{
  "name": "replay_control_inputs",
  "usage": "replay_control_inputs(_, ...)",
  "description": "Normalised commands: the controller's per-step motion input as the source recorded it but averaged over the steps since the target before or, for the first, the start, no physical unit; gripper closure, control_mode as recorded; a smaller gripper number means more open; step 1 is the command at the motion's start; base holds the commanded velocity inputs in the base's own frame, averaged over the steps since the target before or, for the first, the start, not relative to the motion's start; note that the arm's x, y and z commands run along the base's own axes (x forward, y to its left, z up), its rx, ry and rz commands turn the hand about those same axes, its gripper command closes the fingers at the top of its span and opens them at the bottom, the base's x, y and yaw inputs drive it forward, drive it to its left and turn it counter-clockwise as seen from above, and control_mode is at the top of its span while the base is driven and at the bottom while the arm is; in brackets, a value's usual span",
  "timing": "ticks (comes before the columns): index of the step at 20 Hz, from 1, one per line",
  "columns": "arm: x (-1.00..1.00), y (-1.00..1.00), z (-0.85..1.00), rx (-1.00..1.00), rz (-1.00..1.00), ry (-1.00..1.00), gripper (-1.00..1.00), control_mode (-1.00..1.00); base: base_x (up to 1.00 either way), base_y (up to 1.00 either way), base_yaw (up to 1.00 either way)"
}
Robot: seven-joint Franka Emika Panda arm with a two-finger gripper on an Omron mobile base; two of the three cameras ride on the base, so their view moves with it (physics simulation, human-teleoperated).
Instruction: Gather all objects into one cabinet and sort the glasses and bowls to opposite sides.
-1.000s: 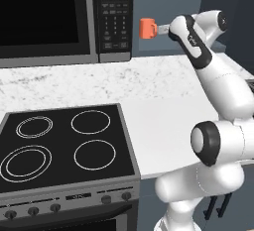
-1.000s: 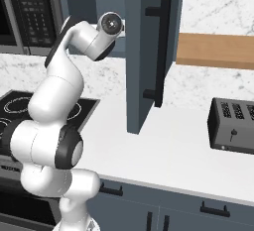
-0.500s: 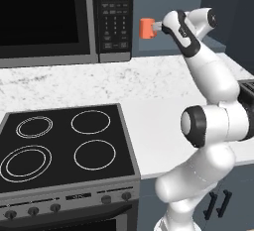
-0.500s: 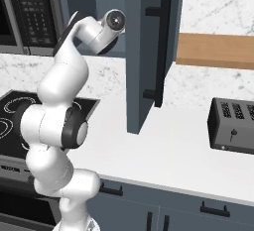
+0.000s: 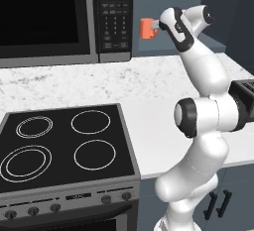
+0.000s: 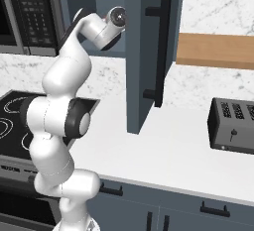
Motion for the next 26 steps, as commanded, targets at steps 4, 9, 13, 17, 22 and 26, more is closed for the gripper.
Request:
replay_control_inputs(4,0.04,0.03,0.0,0.0,0.0,0.02,-1.0,-1.0,0.0,0.0,0.0)
replay_control_inputs(9,0.06,0.11,0.0,0.0,0.0,0.03,-1.0,-1.0,0.0,0.0,0.0)
replay_control_inputs(13,0.08,0.12,0.0,0.0,0.0,0.02,-1.0,-1.0,0.0,0.0,0.0)
replay_control_inputs(17,0.09,0.1,0.0,0.0,0.0,0.03,-1.0,-1.0,0.0,0.0,0.0)
replay_control_inputs(22,0.05,0.02,0.0,0.0,0.0,0.03,-1.0,-1.0,0.0,0.0,0.0)
replay_control_inputs(26,0.0,0.0,-0.01,0.0,0.0,0.0,-1.0,-1.0,0.0,0.0,0.0)
